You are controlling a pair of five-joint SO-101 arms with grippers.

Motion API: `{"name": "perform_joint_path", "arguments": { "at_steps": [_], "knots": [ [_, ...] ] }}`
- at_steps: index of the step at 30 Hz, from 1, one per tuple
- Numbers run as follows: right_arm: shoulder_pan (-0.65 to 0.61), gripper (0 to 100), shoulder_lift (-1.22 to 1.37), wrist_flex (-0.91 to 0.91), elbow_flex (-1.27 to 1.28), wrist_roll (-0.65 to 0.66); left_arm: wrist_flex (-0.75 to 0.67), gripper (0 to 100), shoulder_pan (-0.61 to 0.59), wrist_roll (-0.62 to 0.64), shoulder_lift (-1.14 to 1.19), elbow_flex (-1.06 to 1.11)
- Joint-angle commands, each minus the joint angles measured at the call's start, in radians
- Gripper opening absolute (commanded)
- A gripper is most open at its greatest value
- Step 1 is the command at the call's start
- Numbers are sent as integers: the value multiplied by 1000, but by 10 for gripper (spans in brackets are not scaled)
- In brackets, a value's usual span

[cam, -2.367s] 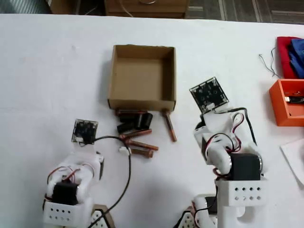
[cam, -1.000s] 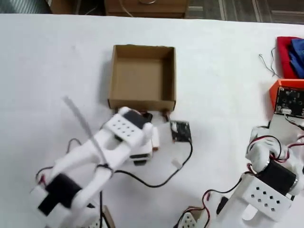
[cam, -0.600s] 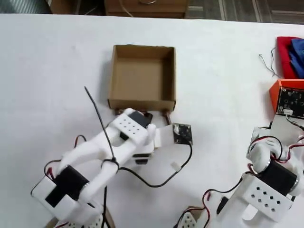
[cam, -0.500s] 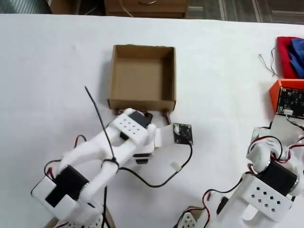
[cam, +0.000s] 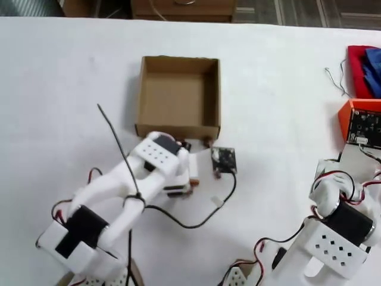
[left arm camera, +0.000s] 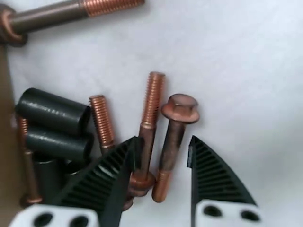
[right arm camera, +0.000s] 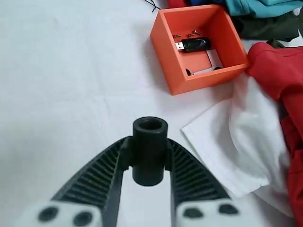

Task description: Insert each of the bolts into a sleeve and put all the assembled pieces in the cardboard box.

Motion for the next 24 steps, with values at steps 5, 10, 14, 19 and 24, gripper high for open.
{"name": "perform_joint_path", "arguments": {
  "at_steps": [5,10,14,19,24],
  "knots": [
    [5,20,-24,-19,-44,0,15,181,43,0,-9,7],
    [5,20,-24,-18,-44,0,25,181,46,0,-9,16],
    [5,20,-24,-18,-44,0,63,181,41,2,-11,-13],
    [5,20,-24,-18,-44,0,129,181,41,2,-11,-91],
    [5,20,-24,-18,-44,0,206,181,46,2,-11,-170]
  ]
}}
